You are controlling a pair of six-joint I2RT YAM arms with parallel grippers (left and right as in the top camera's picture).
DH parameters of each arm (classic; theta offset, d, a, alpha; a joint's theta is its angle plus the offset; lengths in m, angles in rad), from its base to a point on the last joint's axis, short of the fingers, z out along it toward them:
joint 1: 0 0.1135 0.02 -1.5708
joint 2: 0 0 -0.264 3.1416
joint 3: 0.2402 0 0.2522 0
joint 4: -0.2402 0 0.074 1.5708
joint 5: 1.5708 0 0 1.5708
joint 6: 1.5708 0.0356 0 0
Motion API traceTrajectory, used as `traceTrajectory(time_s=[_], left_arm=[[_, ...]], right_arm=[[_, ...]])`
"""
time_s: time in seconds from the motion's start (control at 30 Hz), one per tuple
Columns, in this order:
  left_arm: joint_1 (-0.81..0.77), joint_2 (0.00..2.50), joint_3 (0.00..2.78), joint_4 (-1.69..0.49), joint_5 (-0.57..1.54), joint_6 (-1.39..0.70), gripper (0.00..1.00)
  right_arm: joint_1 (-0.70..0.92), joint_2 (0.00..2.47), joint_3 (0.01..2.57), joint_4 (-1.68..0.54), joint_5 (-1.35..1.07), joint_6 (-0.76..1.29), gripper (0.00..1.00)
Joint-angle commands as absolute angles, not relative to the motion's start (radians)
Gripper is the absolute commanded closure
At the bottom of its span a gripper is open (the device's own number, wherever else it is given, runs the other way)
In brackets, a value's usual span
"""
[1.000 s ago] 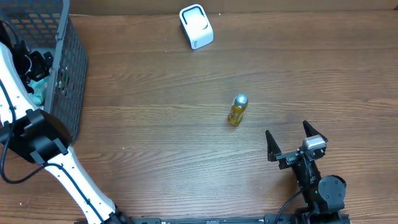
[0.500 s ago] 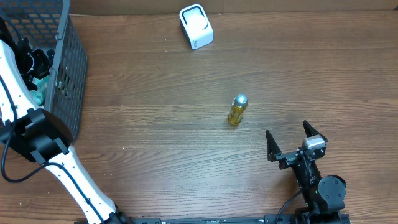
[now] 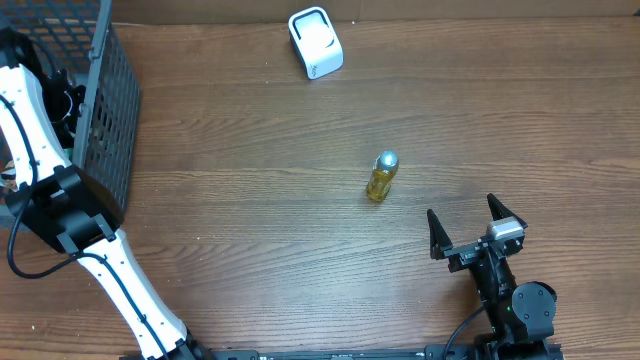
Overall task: Scan the item barcode
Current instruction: 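Reach the left gripper into the basket and grasp the Kleenex pack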
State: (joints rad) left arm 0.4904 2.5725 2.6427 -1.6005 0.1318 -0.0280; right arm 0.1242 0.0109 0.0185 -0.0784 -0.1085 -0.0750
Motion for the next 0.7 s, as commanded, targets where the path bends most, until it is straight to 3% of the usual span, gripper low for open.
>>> traceTrajectory(time_s=[0.0, 0.27, 0.67], left_arm=[[0.479, 2.592, 2.636, -1.601, 0.131, -0.011, 0.25], [0.479, 2.587, 2.651, -1.604, 0.096, -0.026, 0.58], [0.479, 2.434, 2.895, -1.621, 0.047, -0.128, 0.62]], right_arm=[[0.122, 0.004, 0.008, -0.074, -0.113, -0.076, 0.0], [0.122, 0.004, 0.008, -0.074, -0.113, -0.076, 0.0], [0.122, 0.004, 0.008, -0.074, -0.113, -0.076, 0.0]])
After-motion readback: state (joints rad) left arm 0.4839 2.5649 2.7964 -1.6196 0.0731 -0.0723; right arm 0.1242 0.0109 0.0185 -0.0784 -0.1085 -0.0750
